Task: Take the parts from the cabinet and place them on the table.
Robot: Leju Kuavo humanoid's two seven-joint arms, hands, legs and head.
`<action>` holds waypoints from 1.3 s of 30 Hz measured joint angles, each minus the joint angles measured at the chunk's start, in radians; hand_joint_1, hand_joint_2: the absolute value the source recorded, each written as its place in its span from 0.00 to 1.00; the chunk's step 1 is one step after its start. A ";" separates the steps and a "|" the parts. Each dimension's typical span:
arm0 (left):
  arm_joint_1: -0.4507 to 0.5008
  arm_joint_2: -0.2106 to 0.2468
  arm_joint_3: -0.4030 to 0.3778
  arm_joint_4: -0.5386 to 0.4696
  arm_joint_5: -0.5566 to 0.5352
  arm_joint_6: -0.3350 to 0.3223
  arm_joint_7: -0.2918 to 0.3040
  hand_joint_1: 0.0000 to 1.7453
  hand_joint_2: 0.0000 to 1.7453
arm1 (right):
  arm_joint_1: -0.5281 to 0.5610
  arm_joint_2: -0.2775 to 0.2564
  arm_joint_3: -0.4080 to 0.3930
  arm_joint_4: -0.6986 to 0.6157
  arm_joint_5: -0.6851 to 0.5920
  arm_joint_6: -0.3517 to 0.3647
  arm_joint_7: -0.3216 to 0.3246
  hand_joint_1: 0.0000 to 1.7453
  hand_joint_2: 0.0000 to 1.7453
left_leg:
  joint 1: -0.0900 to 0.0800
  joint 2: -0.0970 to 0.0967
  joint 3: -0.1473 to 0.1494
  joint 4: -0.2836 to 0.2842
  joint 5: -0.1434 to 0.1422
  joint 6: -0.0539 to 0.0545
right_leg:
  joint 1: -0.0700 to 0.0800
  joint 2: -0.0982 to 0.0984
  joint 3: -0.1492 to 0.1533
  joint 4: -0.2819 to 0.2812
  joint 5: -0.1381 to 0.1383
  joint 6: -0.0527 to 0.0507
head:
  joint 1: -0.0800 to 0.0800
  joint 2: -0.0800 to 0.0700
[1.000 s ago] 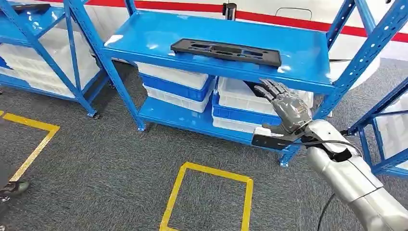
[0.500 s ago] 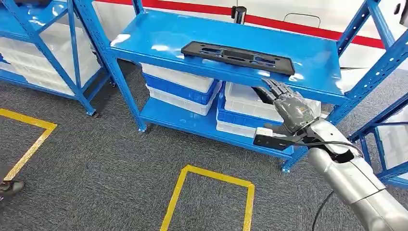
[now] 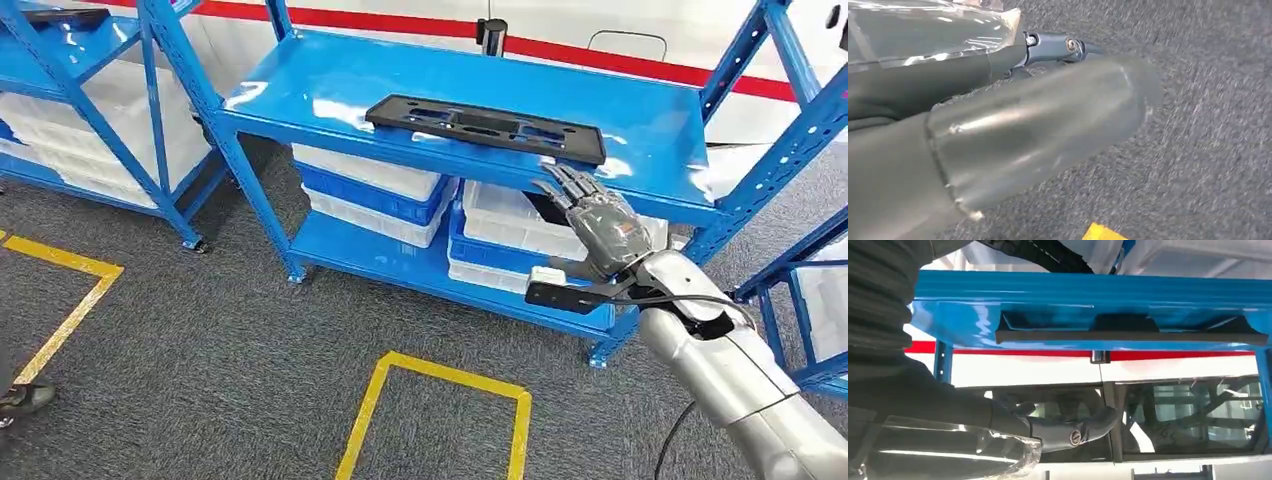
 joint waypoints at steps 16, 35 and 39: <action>-0.003 -0.001 0.014 0.000 0.001 -0.002 0.005 0.00 0.00 | -0.020 0.004 -0.002 0.012 -0.015 0.005 -0.018 0.00 1.00 | -0.008 0.001 0.118 -0.267 0.148 0.060 | 0.009 0.002 -0.139 0.303 -0.143 0.038 | 0.003 0.000; -0.001 -0.006 0.027 0.000 0.005 -0.002 0.010 0.00 0.00 | -0.040 0.028 0.016 0.047 -0.016 0.002 -0.036 0.00 1.00 | 0.018 0.006 0.036 -0.130 0.123 -0.014 | -0.001 0.003 0.011 -0.006 0.000 0.006 | 0.000 0.000; -0.003 -0.007 0.030 0.000 0.005 -0.003 0.010 0.00 0.00 | -0.063 0.037 0.023 0.056 -0.013 -0.001 -0.039 0.00 1.00 | 0.012 0.002 0.090 -0.249 0.152 0.003 | 0.009 0.005 0.013 -0.004 -0.013 0.029 | 0.003 0.000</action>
